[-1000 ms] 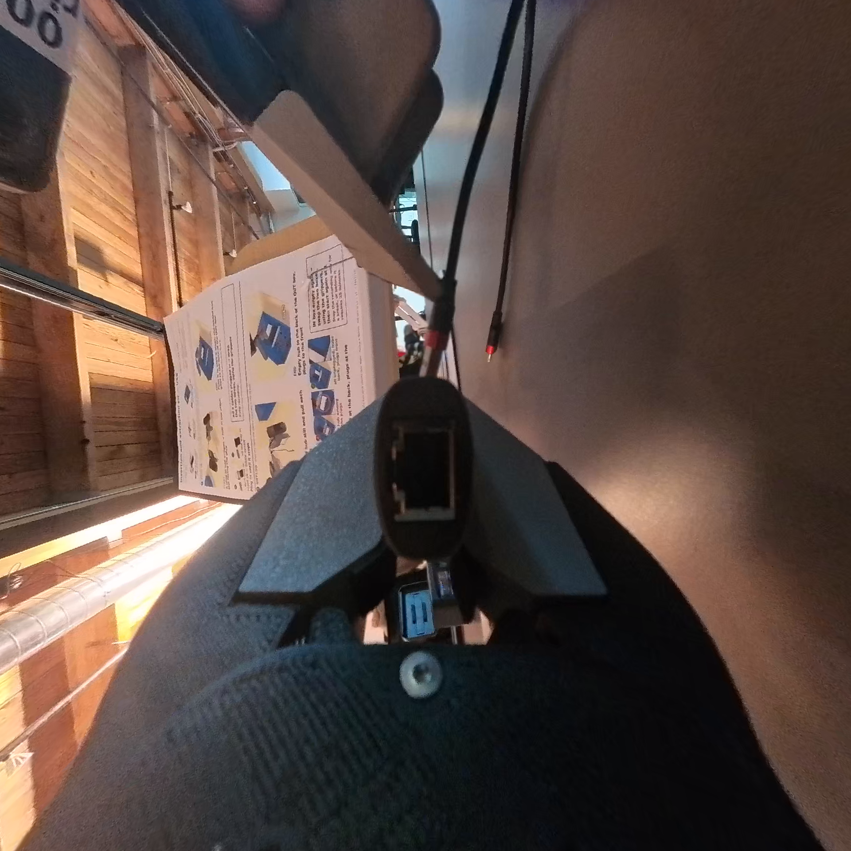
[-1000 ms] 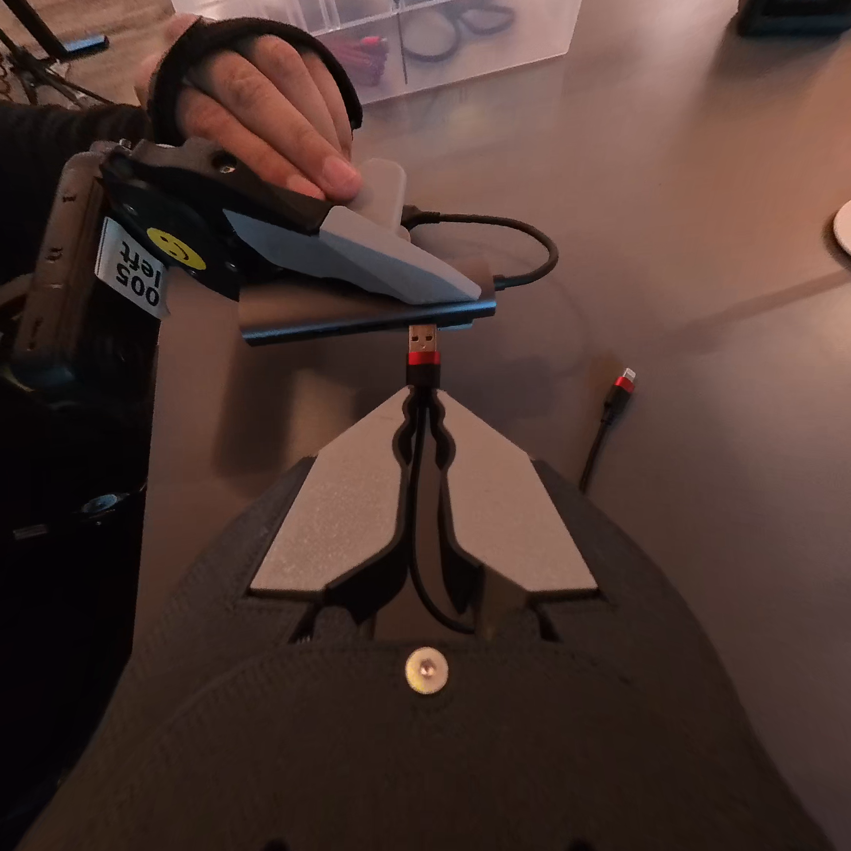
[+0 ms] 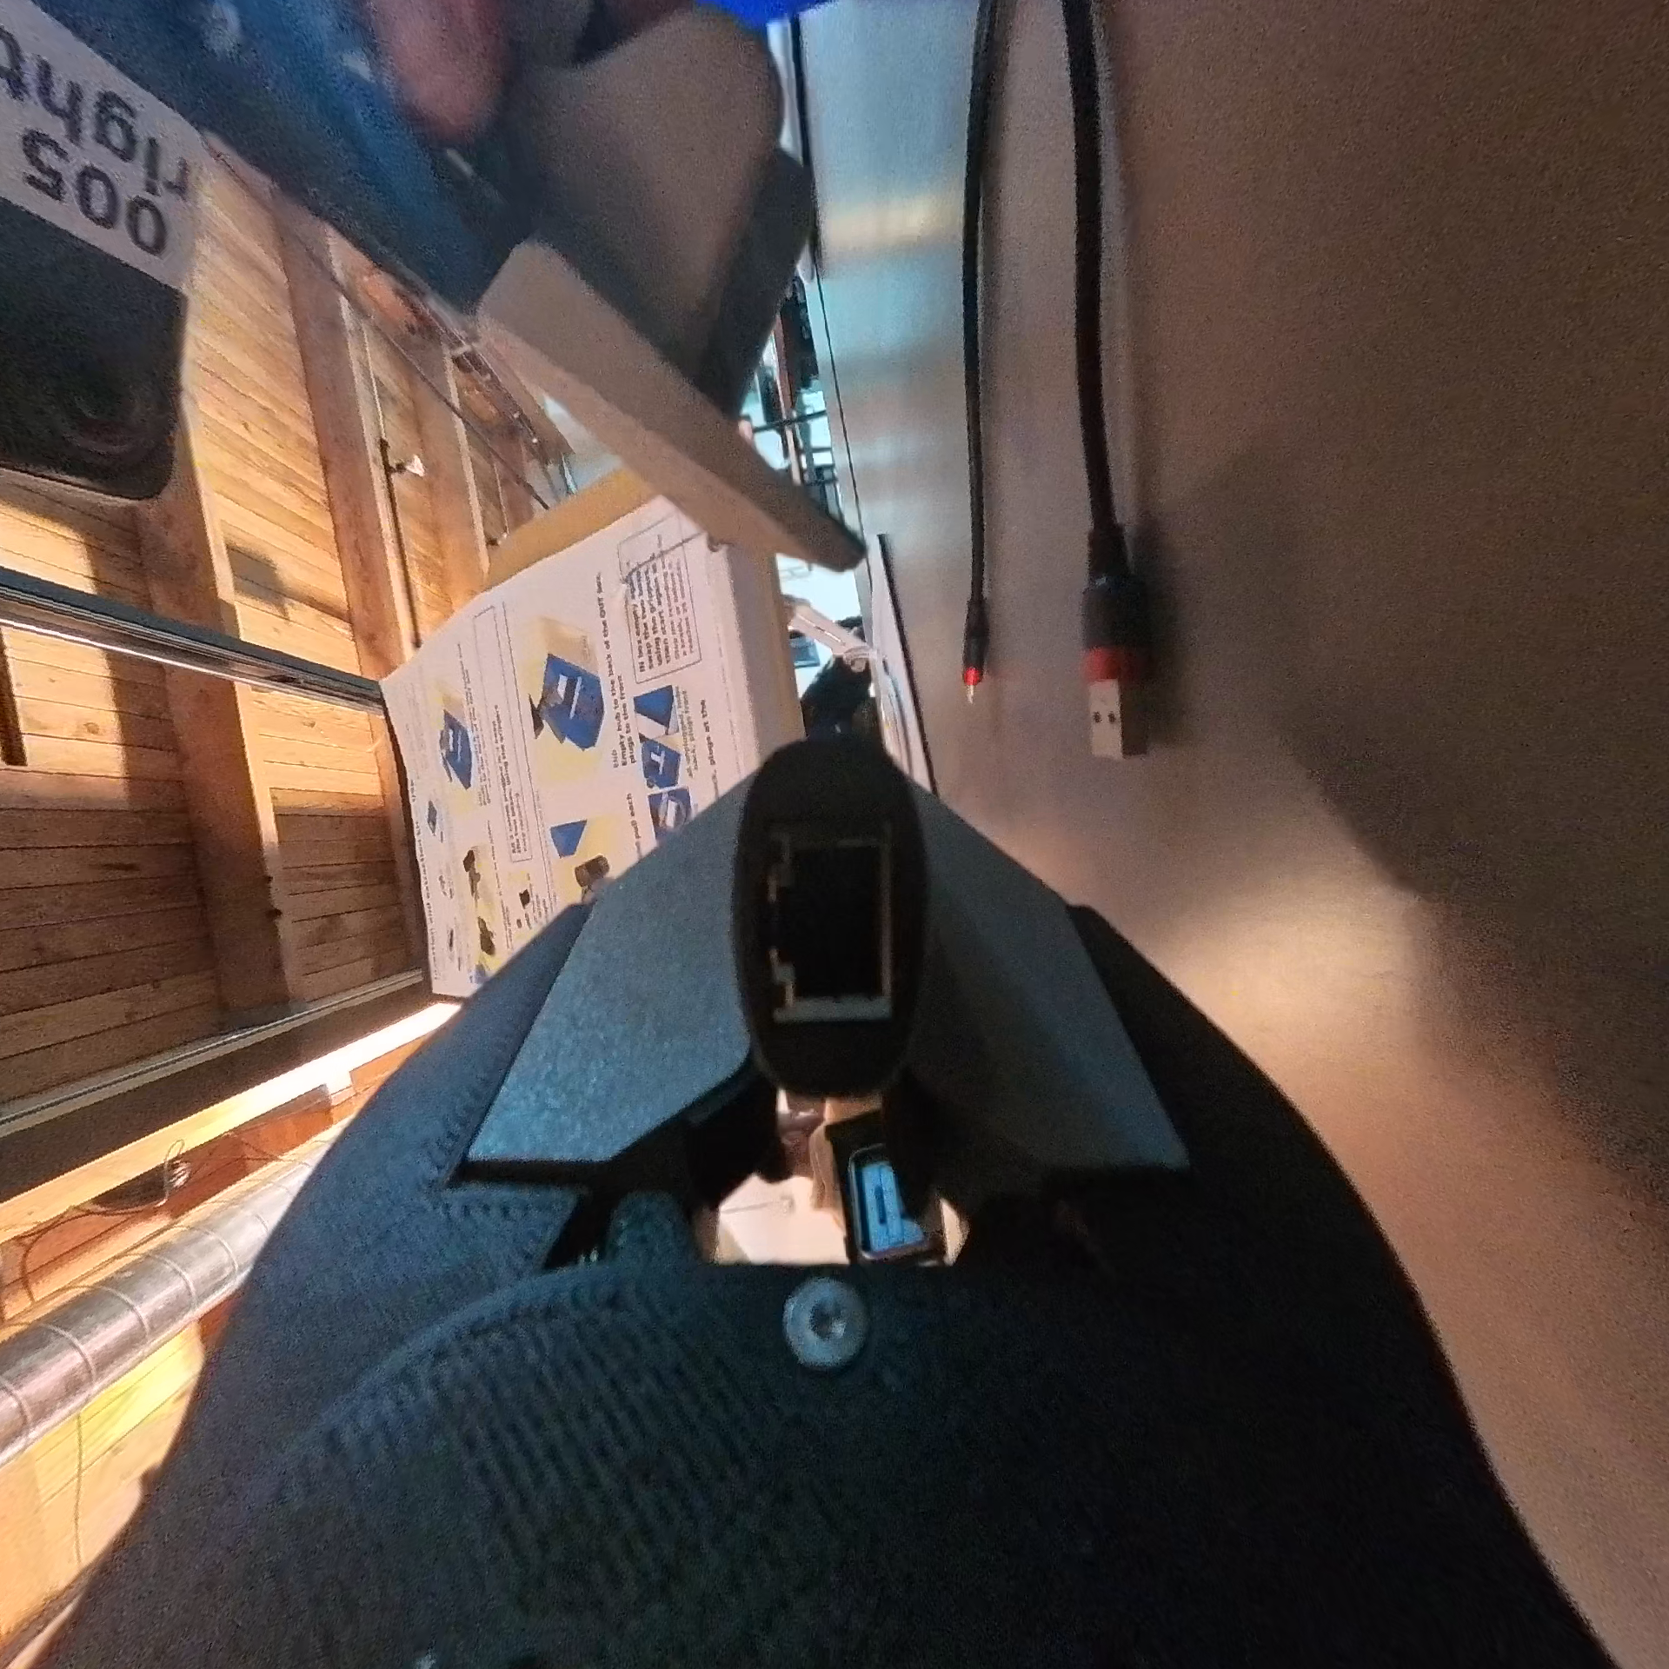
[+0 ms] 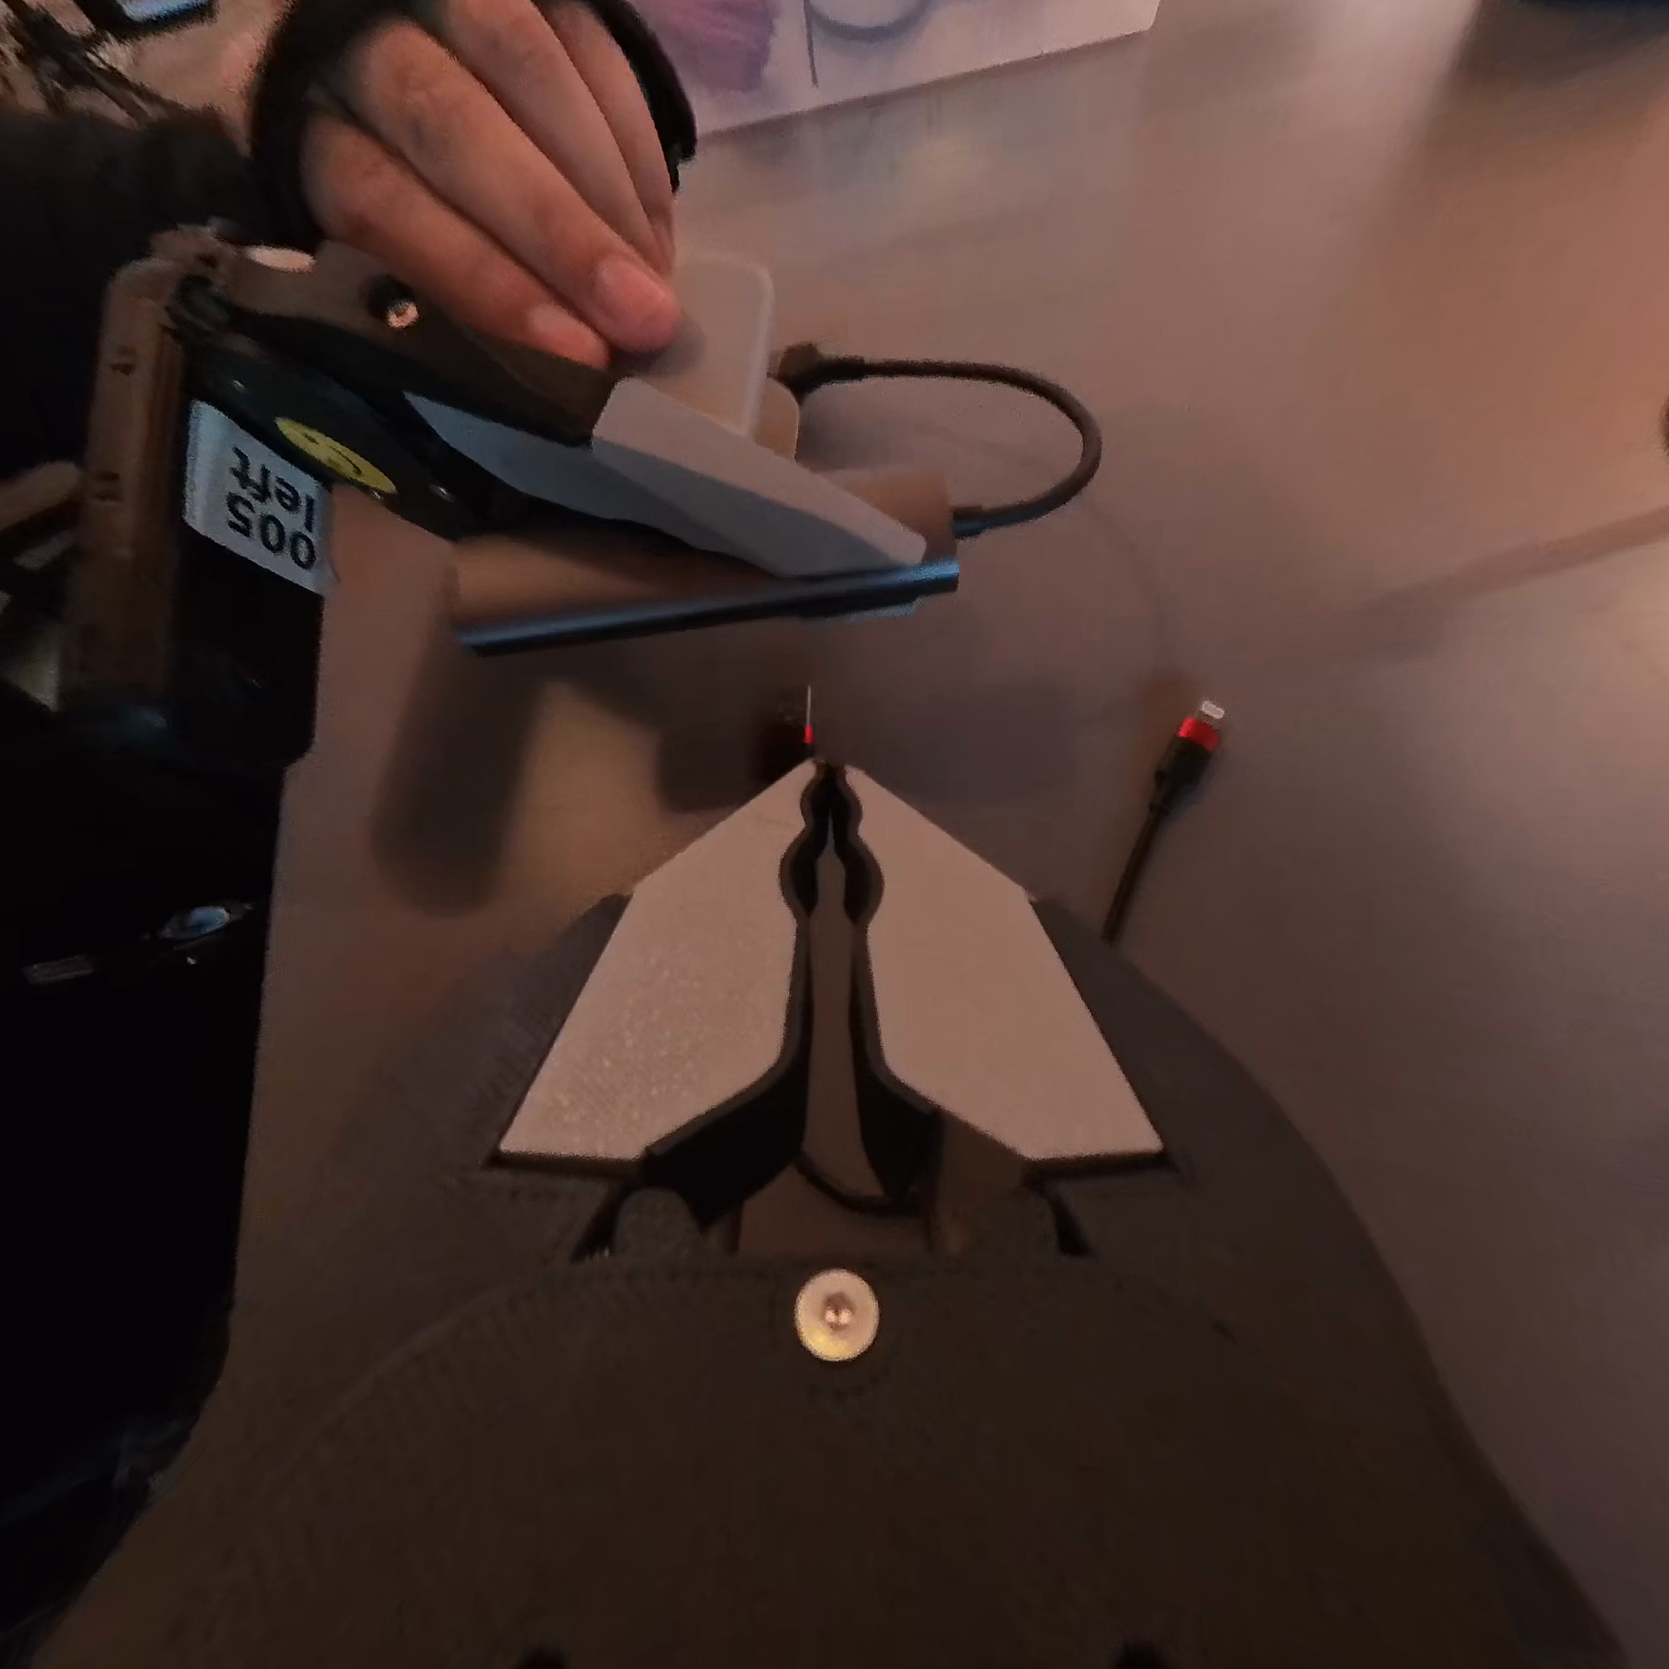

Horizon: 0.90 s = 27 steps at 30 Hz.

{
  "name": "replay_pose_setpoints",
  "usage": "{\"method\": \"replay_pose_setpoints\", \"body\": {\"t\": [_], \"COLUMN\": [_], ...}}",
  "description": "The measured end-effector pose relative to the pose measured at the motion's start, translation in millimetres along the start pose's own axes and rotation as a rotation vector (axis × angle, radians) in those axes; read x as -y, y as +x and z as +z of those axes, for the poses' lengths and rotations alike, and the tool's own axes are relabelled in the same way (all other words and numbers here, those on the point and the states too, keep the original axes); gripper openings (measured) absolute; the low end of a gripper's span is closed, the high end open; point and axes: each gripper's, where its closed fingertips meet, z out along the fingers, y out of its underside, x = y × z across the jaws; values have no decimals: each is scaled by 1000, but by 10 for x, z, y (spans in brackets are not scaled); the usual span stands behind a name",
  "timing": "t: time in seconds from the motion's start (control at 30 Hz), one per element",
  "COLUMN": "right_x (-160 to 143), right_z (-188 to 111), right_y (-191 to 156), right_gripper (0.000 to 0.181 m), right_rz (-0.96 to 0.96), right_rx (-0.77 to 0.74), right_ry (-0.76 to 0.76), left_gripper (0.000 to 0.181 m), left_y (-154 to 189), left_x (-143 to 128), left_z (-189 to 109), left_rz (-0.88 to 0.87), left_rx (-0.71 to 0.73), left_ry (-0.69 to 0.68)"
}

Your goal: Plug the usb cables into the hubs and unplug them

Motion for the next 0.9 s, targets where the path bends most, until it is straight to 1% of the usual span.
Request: {"method": "replay_pose_setpoints", "body": {"t": [0.17,0.2,0.3,0.5,0.6,0.67,0.73,0.9], "right_x": [-93,-113,-146,-198,-212,-204,-196,-193], "right_z": [135,168,242,345,395,404,409,396], "right_y": [-21,-40,-107,-105,-126,-119,-92,-85], "right_gripper": [1,3,18,19,19,18,13,13], "right_rz": [-89,-106,-137,-154,-144,-135,-133,-130], "right_rx": [-70,-78,-82,-113,-97,-98,-112,-113], "right_ry": [-58,-70,-88,-114,-113,-103,-90,-86], "left_gripper": [15,15,15,15,15,15,15,15], "left_y": [1,7,15,22,20,13,8,19], "left_x": [-45,-49,-67,-65,-63,-66,-64,-55], "left_z": [6,8,10,16,16,15,16,20], "left_rz": [-33,-33,-37,-47,-46,-46,-43,-35], "left_rx": [-15,-18,-23,-30,-30,-27,-24,-26], "left_ry": [-11,-13,-16,-12,-11,-12,-11,-11]}}
